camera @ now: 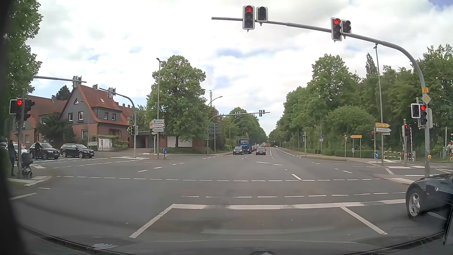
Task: Follow the waypoints while adhering to traffic rules and regulations
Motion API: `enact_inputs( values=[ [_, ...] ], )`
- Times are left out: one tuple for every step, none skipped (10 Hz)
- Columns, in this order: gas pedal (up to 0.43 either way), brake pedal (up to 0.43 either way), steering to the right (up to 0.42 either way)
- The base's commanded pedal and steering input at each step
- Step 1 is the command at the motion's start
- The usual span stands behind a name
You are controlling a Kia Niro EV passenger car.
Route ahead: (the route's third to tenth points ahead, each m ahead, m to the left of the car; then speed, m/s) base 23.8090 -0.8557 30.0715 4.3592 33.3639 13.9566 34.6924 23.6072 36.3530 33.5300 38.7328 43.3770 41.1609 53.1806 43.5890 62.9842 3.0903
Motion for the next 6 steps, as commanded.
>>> enact_inputs(
  values=[
    [0.000,0.000,0.016],
    [0.000,0.000,0.015],
    [0.000,0.000,0.014],
    [0.000,0.000,0.011],
    [0.000,0.000,0.010],
    [0.000,0.000,0.010]
  ],
)
